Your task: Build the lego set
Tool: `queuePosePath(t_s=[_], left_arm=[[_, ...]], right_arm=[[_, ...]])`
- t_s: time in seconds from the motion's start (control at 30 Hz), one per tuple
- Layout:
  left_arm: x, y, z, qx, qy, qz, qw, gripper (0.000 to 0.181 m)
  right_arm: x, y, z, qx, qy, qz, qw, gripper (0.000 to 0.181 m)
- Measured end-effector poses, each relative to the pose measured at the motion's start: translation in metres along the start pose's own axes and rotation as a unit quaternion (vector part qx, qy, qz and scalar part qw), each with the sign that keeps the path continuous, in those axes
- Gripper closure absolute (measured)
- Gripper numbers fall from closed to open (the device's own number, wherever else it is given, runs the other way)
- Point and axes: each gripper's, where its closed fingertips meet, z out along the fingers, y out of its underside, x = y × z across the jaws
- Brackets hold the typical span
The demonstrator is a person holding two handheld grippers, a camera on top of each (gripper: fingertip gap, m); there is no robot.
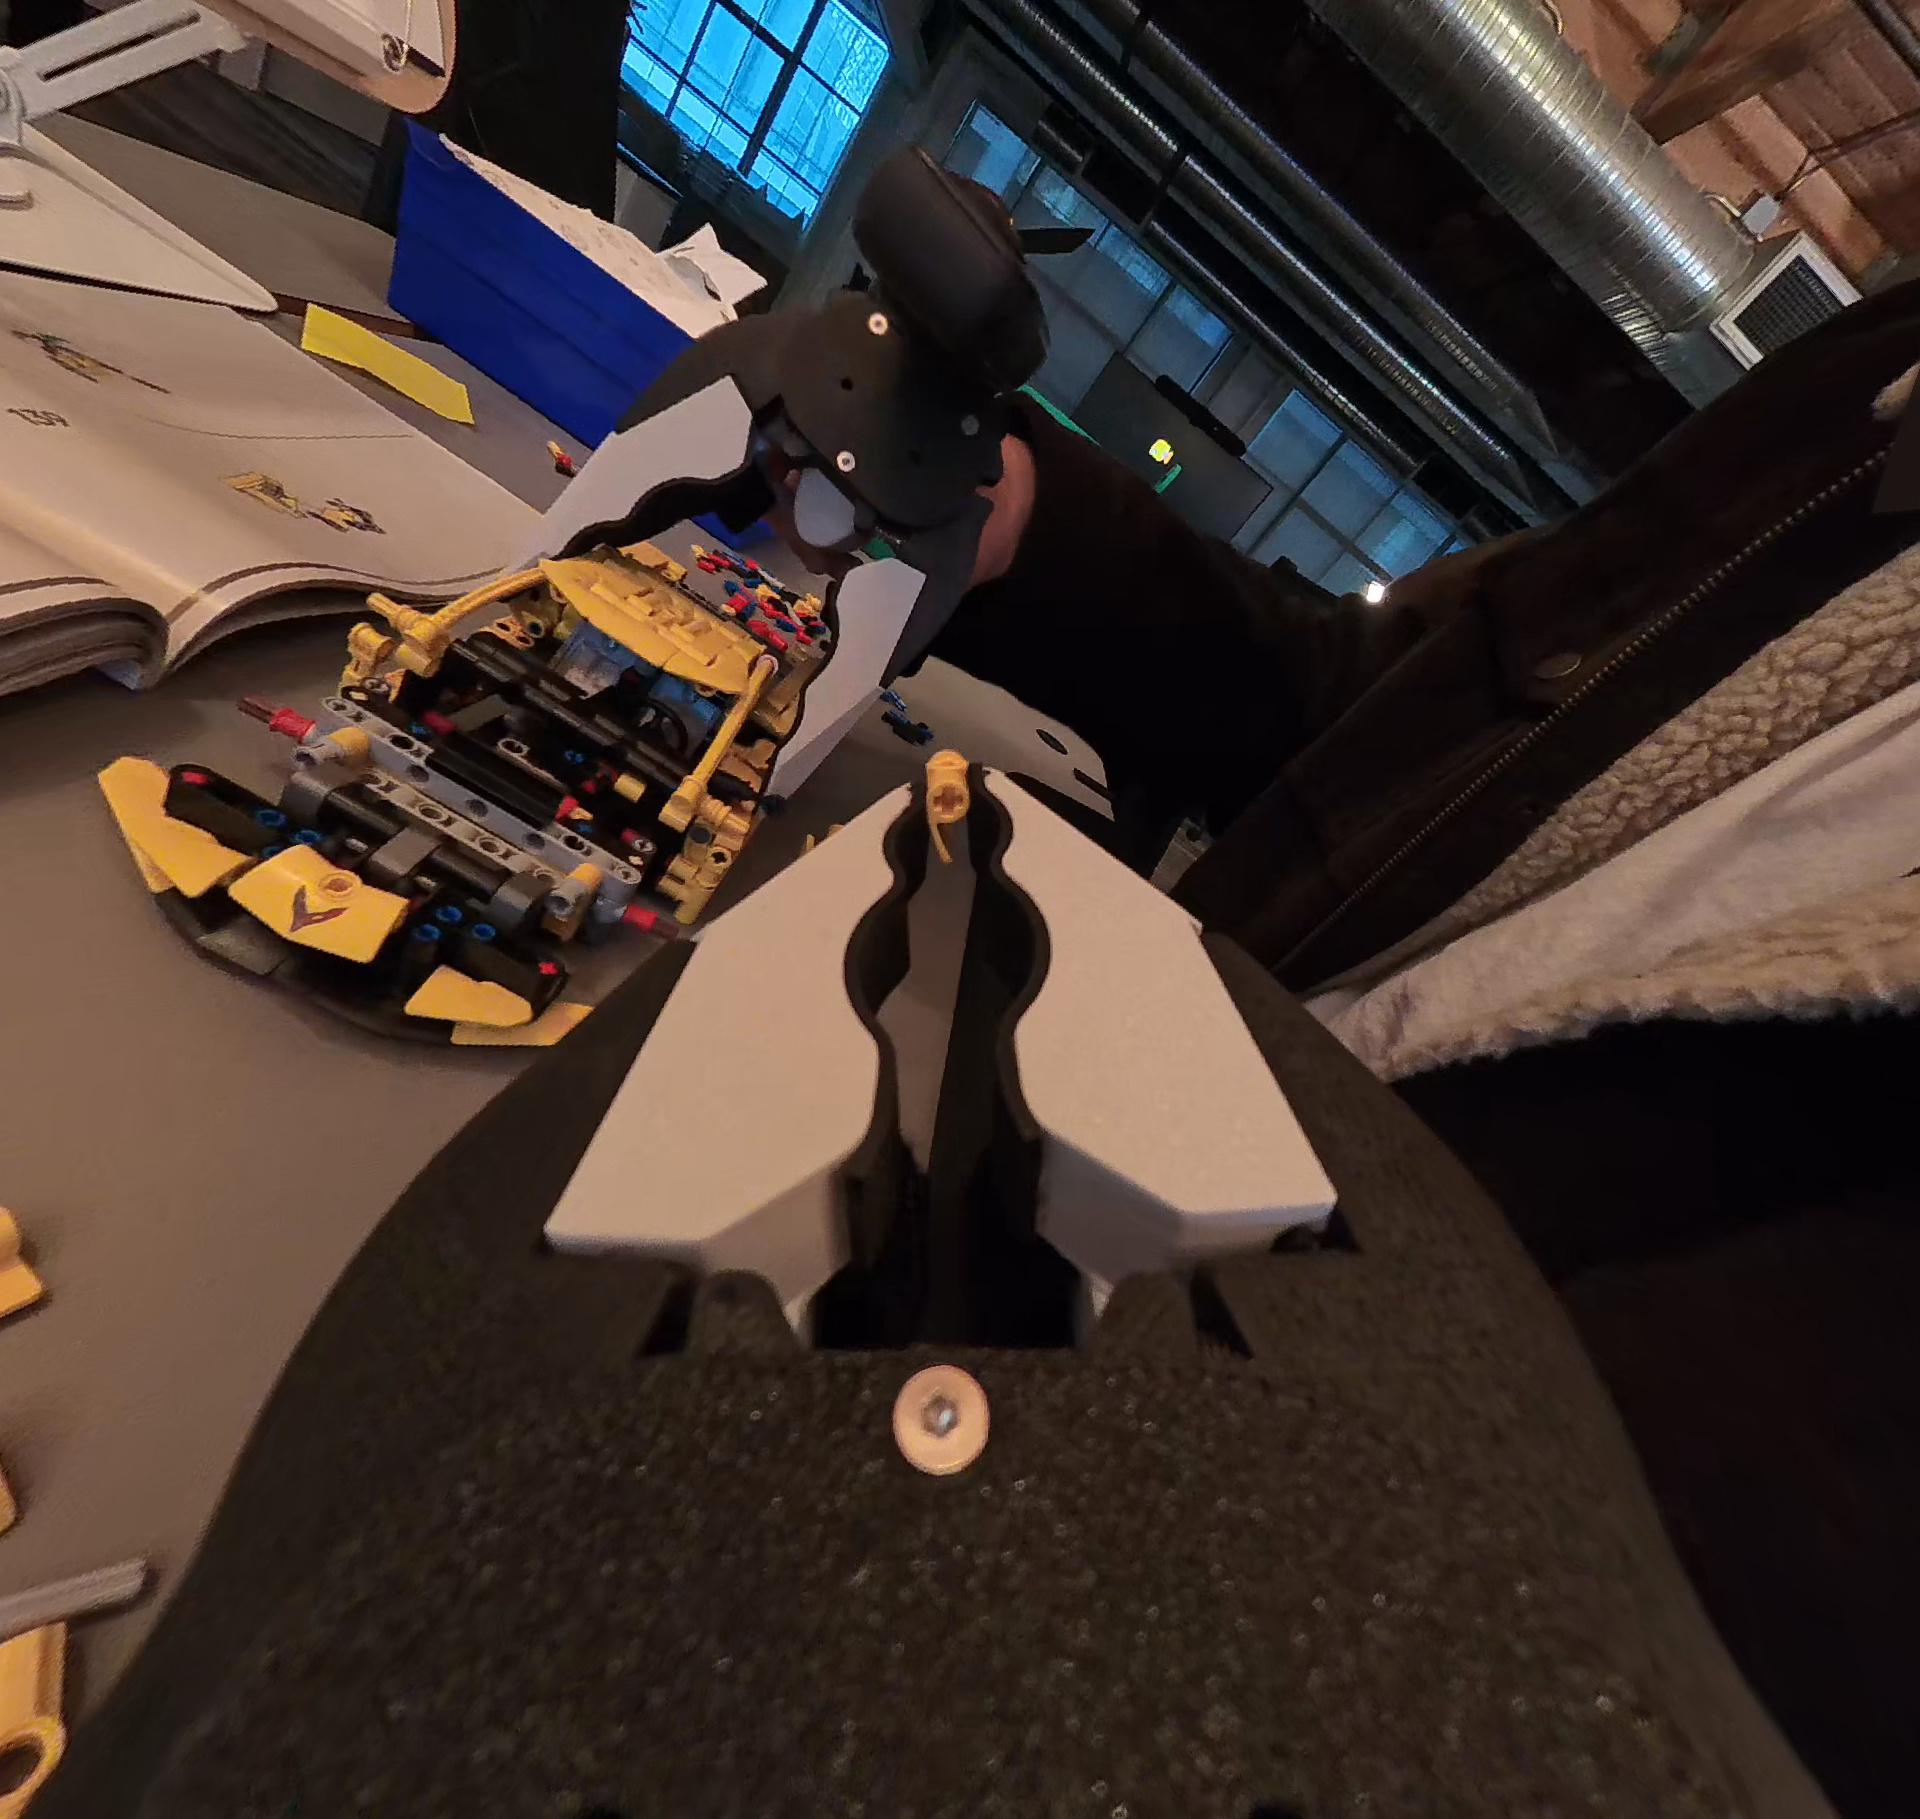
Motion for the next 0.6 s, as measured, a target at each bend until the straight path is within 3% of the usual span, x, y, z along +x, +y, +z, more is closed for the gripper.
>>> queuePosePath(t_s=[0.27,0.33,0.4,0.5,0.53,0.6], left_arm=[[-0.003,-0.016,-0.009,0.051,0.005,-0.024,0.998,0.175],[0.0,-0.025,-0.015,0.078,0.016,-0.03,0.996,0.175],[0.002,-0.031,-0.018,0.096,0.026,-0.032,0.995,0.175],[0.008,-0.038,-0.023,0.119,0.045,-0.031,0.991,0.175],[0.009,-0.039,-0.023,0.122,0.047,-0.032,0.991,0.174],[0.01,-0.039,-0.023,0.122,0.05,-0.03,0.991,0.175]], right_arm=[[0.01,-0.007,-0.007,0.023,0.015,0.022,0.999,0.073],[0.014,-0.032,-0.03,0.093,0.044,0.06,0.993,0.074],[-0.001,-0.076,-0.062,0.222,0.039,0.098,0.969,0.097],[-0.044,-0.14,-0.106,0.433,-0.043,0.158,0.886,0.14],[-0.052,-0.151,-0.11,0.466,-0.058,0.179,0.864,0.151],[-0.062,-0.162,-0.104,0.492,-0.086,0.205,0.842,0.153]])
